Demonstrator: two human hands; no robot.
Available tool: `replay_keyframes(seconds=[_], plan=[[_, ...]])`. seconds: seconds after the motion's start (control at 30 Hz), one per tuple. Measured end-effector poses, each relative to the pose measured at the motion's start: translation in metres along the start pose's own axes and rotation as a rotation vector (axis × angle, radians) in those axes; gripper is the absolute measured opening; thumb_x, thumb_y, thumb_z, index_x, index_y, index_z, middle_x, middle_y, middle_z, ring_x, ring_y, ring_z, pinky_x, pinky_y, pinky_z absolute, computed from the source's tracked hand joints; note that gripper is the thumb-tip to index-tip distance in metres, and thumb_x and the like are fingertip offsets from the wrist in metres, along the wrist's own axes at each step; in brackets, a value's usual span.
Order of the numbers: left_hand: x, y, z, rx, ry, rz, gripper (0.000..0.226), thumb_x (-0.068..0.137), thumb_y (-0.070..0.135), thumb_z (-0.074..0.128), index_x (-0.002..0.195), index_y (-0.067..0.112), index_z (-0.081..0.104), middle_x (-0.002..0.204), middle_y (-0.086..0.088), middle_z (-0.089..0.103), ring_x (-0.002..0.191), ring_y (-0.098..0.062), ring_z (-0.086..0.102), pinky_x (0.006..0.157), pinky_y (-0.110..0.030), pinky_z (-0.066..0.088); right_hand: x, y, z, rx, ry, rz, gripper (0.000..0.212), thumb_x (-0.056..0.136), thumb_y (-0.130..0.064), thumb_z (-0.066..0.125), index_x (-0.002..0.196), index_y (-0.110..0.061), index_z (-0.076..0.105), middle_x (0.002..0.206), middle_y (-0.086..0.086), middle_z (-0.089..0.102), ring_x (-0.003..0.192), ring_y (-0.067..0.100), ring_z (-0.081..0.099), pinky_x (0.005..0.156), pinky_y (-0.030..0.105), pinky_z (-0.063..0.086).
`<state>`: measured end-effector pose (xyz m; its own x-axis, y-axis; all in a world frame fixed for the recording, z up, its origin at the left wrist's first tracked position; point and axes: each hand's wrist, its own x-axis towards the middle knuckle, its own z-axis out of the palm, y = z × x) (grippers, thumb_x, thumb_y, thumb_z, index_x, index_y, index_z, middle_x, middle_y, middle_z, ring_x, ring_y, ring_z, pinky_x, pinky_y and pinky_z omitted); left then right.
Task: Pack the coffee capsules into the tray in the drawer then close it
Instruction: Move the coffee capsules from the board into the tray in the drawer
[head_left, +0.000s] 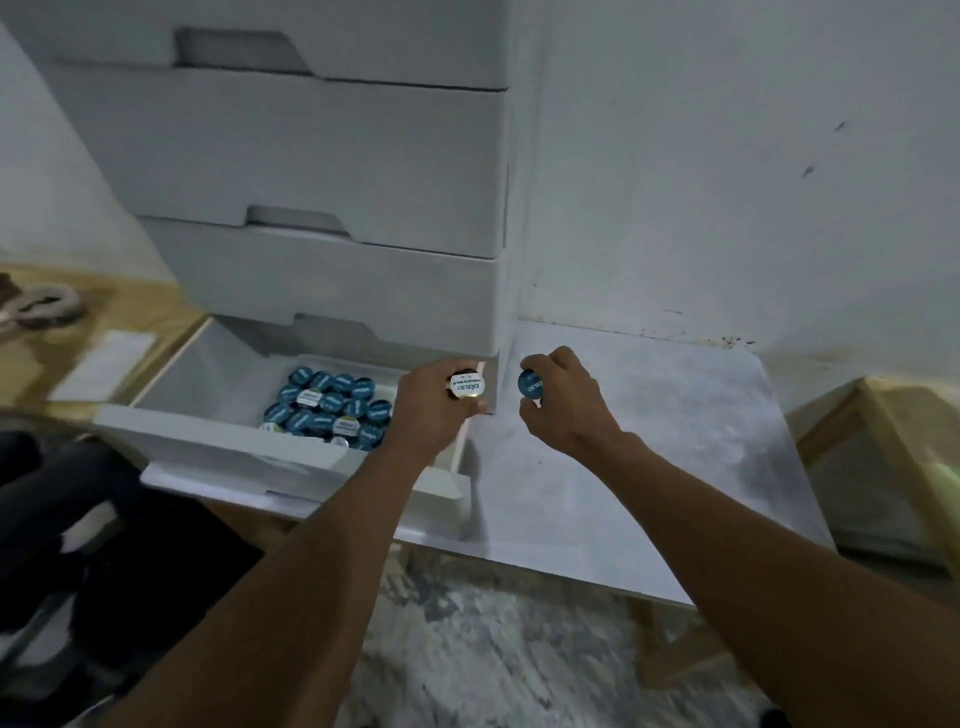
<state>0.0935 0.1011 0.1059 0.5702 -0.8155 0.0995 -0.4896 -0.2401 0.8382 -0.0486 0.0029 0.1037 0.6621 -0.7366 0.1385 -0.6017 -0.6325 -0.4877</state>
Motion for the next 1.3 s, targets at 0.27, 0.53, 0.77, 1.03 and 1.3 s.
replay_keyframes(seconds=[0.27, 0.53, 0.77, 1.03, 1.3], plan=[[0.023, -0.061, -0.093, 0.076, -0.007, 0.073, 0.031, 0.073, 0.014, 0.079, 0.102, 0.011, 0.069, 0.098, -0.004, 0.071, 0.088, -0.015, 0.063, 0.077, -0.017, 0.045, 0.029, -0.098, 0.066, 0.011, 0.034, -0.018, 0.041, 0.085, -0.016, 0.061, 0.125, -0.013, 0.053, 0.121, 0.011, 0.052, 0.102, 0.029, 0.057, 0.087, 0.033, 0.045], [0.049, -0.119, -0.141, 0.120, -0.144, 0.033, 0.031, 0.073, 0.008, 0.076, 0.101, 0.016, 0.066, 0.095, -0.001, 0.069, 0.079, -0.012, 0.062, 0.060, -0.016, 0.050, 0.047, -0.145, 0.115, 0.026, 0.004, 0.117, 0.044, 0.083, -0.010, 0.064, 0.126, -0.015, 0.054, 0.125, 0.012, 0.051, 0.107, 0.028, 0.055, 0.089, 0.030, 0.044], [0.083, -0.144, -0.132, 0.077, -0.226, -0.025, 0.047, 0.067, 0.015, 0.084, 0.110, 0.016, 0.064, 0.105, 0.000, 0.069, 0.089, -0.012, 0.064, 0.074, -0.017, 0.051, 0.072, -0.141, 0.135, 0.039, -0.049, 0.183, 0.049, 0.082, -0.013, 0.068, 0.128, -0.013, 0.050, 0.126, 0.010, 0.056, 0.111, 0.026, 0.054, 0.094, 0.033, 0.044], [0.114, -0.164, -0.115, 0.125, -0.253, -0.031, 0.040, 0.066, 0.014, 0.084, 0.102, 0.013, 0.067, 0.096, 0.000, 0.071, 0.086, -0.015, 0.066, 0.082, -0.028, 0.053, 0.103, -0.116, 0.156, 0.067, -0.129, 0.204, 0.054, 0.079, -0.016, 0.072, 0.129, -0.013, 0.052, 0.126, 0.011, 0.055, 0.114, 0.026, 0.052, 0.097, 0.033, 0.042], [0.132, -0.185, -0.106, 0.107, -0.328, -0.015, 0.036, 0.065, 0.014, 0.083, 0.097, 0.020, 0.067, 0.095, -0.001, 0.069, 0.084, -0.015, 0.067, 0.082, -0.039, 0.056, 0.109, -0.104, 0.169, 0.101, -0.095, 0.309, 0.053, 0.077, -0.016, 0.073, 0.126, -0.011, 0.053, 0.125, 0.010, 0.055, 0.116, 0.025, 0.050, 0.096, 0.033, 0.041]])
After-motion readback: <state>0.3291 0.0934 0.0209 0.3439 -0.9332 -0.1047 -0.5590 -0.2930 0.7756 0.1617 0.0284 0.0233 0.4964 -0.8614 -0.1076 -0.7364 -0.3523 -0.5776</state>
